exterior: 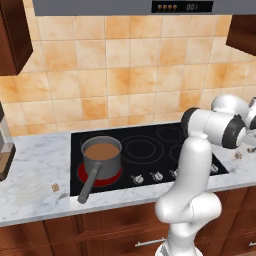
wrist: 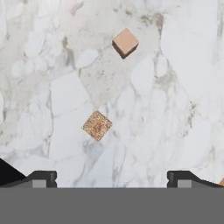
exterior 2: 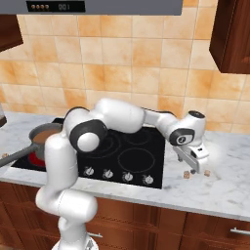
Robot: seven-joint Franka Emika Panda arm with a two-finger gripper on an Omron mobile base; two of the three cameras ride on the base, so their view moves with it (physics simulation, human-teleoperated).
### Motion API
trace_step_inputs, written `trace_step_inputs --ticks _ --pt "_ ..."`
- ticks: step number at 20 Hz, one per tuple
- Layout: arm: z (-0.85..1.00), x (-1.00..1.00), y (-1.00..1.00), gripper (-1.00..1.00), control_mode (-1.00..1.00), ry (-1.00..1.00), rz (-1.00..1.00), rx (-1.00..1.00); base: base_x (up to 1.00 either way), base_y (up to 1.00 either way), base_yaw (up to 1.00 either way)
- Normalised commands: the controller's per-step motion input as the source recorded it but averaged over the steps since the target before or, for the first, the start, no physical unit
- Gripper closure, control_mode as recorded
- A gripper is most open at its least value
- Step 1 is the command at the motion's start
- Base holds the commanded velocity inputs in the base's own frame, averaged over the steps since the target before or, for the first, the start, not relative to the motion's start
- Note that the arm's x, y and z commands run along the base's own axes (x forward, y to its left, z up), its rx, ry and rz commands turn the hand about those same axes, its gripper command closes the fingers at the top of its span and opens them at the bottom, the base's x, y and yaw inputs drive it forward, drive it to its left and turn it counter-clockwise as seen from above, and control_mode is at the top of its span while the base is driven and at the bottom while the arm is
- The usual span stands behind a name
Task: Pick up the sugar cube(s) and place them in the saucepan with hot chocolate.
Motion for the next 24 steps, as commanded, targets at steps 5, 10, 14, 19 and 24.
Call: trace_step_inputs --ticks 5,10,14,19,24 --pt "-0.29 0.3 -0.08 -1.0 -1.0 0.0 0.0 0.0 0.0 0.0 0.0" --pt "-0.31 0.24 -0.09 -1.0 -1.0 0.0 0.0 0.0 0.0 0.0 0.0" --pt "-0.37 0.03 -0.03 -1.0 -1.0 0.03 0.0 0.0 0.0 0.0 0.0" --pt "-0.34 0.0 0.0 -1.0 -1.0 0.09 0.0 0.0 0.0 0.0 0.0" --pt "-0.2 0.0 0.01 -1.0 -1.0 0.01 0.0 0.0 0.0 0.0 0.0"
